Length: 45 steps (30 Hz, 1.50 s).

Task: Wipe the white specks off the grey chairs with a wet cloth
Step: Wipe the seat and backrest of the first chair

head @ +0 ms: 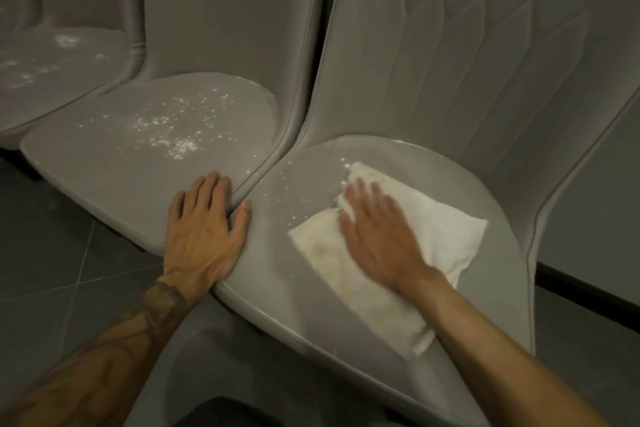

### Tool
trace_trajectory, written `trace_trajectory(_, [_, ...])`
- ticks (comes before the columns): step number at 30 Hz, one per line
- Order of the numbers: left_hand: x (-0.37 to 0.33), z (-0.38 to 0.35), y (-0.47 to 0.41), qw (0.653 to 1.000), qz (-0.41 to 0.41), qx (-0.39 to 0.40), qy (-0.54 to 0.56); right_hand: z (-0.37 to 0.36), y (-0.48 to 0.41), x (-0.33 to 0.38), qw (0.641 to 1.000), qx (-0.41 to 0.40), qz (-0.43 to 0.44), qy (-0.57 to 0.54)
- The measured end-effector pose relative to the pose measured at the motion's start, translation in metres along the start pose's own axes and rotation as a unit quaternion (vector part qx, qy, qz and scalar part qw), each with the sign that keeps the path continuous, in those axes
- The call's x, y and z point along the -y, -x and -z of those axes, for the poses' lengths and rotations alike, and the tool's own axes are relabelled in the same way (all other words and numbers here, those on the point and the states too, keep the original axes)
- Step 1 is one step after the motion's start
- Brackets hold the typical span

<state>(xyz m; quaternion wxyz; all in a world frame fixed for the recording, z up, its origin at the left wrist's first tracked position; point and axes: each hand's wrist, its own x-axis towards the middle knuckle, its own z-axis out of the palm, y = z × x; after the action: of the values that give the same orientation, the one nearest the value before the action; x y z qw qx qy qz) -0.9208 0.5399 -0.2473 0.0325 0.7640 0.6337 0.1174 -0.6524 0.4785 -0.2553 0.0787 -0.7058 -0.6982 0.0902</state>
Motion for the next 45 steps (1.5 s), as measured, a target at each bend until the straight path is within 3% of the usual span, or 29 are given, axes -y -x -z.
trace_trajectory(3, [0.001, -0.002, -0.002, 1.0, -0.001, -0.004, -0.004, 0.002, 0.01, -0.006, 0.999, 0.01, 0.041, -0.006])
trace_trajectory(9, [0.004, -0.003, -0.004, 1.0, -0.007, 0.004, -0.001, 0.024, -0.043, -0.041, 0.99, -0.004, -0.144, 0.011])
trace_trajectory(15, [0.003, -0.003, -0.003, 1.0, -0.006, 0.009, 0.001, 0.005, -0.024, -0.008, 0.999, 0.02, 0.04, -0.008])
trace_trajectory(19, [0.003, -0.002, -0.002, 1.0, -0.006, -0.002, 0.008, 0.02, -0.043, -0.053, 0.998, -0.002, -0.048, 0.033])
trace_trajectory(22, [0.003, -0.002, -0.002, 1.0, -0.003, 0.005, 0.01, 0.024, -0.072, -0.034, 0.992, -0.015, -0.122, 0.021])
trace_trajectory(26, [0.003, -0.001, -0.002, 1.0, -0.004, 0.007, 0.01, -0.002, -0.06, 0.033, 0.998, 0.009, 0.061, -0.012])
trace_trajectory(28, [0.004, 0.0, -0.002, 1.0, -0.006, 0.01, 0.009, -0.001, -0.046, 0.03, 0.994, 0.019, 0.1, -0.035])
trace_trajectory(32, [0.003, 0.0, -0.002, 1.0, -0.003, 0.011, 0.007, 0.015, -0.063, -0.026, 0.999, -0.015, -0.006, 0.042])
trace_trajectory(35, [0.003, -0.001, -0.002, 1.0, 0.002, 0.009, 0.007, 0.016, -0.082, -0.014, 0.996, -0.018, -0.087, 0.015])
trace_trajectory(40, [0.003, -0.001, -0.002, 1.0, -0.004, 0.014, 0.002, -0.005, -0.056, 0.037, 0.992, 0.019, 0.127, -0.013])
trace_trajectory(42, [0.003, 0.001, -0.001, 1.0, -0.001, 0.014, 0.002, 0.003, -0.053, 0.02, 0.991, 0.029, 0.132, -0.013])
trace_trajectory(45, [0.001, 0.002, 0.0, 1.0, 0.002, 0.012, 0.004, 0.016, -0.067, -0.017, 0.999, 0.0, 0.036, 0.03])
